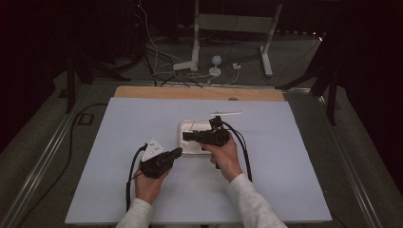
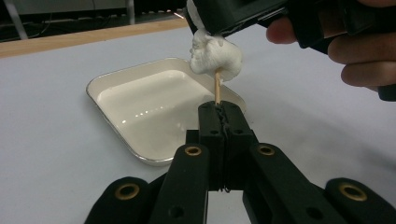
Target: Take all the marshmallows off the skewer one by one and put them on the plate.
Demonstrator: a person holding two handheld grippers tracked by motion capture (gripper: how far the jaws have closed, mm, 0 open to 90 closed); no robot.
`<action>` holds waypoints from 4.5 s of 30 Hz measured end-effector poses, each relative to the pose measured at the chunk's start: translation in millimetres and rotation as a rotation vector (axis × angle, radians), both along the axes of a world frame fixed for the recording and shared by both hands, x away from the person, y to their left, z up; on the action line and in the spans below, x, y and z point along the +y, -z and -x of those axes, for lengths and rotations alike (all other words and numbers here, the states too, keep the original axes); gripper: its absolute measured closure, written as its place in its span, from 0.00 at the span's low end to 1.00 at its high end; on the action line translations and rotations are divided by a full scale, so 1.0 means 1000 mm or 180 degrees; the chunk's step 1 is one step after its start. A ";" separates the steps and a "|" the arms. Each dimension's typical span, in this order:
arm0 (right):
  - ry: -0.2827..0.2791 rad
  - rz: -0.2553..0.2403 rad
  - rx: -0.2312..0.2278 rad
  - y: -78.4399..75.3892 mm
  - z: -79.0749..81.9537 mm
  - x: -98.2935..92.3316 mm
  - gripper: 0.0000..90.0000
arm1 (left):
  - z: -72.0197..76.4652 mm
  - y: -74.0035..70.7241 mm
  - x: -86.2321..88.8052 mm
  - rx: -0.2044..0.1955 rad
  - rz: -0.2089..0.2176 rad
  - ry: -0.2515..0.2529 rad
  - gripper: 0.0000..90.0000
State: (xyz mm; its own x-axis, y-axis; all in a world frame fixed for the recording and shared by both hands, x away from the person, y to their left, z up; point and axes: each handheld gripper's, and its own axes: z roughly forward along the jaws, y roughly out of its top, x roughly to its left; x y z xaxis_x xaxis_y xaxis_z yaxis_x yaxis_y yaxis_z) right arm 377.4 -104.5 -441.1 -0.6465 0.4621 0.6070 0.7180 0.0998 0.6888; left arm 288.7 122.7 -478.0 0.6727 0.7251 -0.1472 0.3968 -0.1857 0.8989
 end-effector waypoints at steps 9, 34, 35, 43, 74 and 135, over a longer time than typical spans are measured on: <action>0.0071 -0.0067 -0.0042 -0.003 0.002 -0.003 0.84 | 0.000 -0.001 0.001 -0.0026 0.0020 0.0031 1.00; 0.0070 -0.0075 -0.0059 -0.002 0.004 -0.002 0.79 | 0.003 -0.002 -0.001 -0.0036 -0.0007 -0.0020 1.00; 0.0070 -0.0075 -0.0059 -0.002 0.004 -0.002 0.79 | 0.003 -0.002 -0.001 -0.0027 -0.0003 -0.0024 1.00; 0.0173 -0.0021 -0.0052 -0.004 0.005 -0.001 0.88 | 0.002 -0.001 0.000 -0.0049 -0.0005 -0.0012 1.00; 0.0486 -0.0179 -0.0178 -0.031 -0.008 -0.020 0.89 | 0.003 0.001 0.002 -0.0222 -0.0300 -0.0036 1.00; 0.0545 0.0773 -0.0228 0.019 -0.020 -0.034 0.61 | -0.003 0.004 0.009 0.0034 -0.0026 -0.0140 1.00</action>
State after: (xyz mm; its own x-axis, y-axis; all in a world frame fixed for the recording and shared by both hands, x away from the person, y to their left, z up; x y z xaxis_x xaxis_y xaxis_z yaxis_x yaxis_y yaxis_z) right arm 397.1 -138.9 -460.5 -0.5839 0.6940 0.4211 0.6891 0.1495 0.7091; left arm 291.4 131.8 -481.7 0.6386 0.7552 -0.1480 0.4143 -0.1753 0.8931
